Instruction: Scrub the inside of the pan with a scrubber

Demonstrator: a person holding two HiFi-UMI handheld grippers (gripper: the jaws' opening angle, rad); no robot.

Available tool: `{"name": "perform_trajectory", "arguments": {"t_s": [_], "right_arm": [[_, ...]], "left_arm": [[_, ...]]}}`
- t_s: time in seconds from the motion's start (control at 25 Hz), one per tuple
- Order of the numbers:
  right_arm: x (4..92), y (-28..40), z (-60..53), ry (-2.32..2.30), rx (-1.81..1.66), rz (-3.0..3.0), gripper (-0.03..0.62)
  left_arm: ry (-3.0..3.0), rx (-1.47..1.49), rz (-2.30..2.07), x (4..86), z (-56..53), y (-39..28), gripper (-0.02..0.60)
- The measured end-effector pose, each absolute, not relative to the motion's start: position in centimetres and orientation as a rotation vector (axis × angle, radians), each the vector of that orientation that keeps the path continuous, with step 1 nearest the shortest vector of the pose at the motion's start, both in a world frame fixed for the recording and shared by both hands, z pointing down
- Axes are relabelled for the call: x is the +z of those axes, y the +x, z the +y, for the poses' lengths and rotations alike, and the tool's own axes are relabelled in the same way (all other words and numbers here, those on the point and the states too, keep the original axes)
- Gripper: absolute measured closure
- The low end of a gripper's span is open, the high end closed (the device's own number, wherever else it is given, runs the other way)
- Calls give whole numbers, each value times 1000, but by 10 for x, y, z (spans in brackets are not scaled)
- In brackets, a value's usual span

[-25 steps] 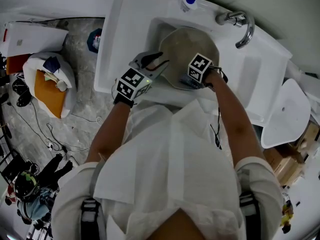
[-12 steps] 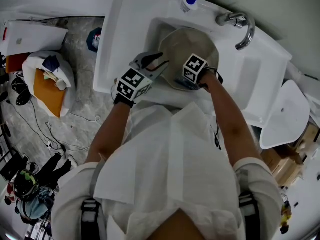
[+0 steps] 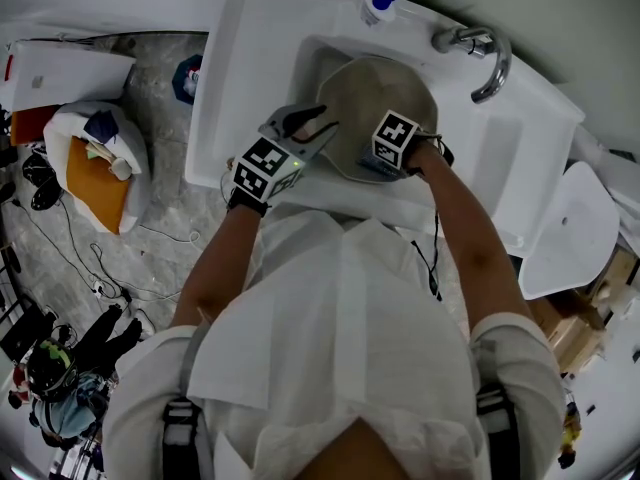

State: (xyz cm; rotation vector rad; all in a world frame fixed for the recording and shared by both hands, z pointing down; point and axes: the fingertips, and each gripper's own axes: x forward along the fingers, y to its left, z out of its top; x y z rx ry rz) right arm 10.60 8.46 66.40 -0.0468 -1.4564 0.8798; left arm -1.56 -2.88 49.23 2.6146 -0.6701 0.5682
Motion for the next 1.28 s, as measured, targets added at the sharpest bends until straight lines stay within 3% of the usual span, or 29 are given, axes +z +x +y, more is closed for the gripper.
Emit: {"name": "perform_trajectory", "arguments": {"t_s": [0.4,0.76,1.28], "right_arm": [[679,165,35,30,652,-1303,579],[689,171,-1,129,419,-1290,579],[672,107,78,9,913,-1417,579]], "left_arm": [[2608,581,-662,496,-28,-15,431],[2606,583,-657,496,-25,-16,431],[2609,577,-652,495,-24,-15,431]]}}
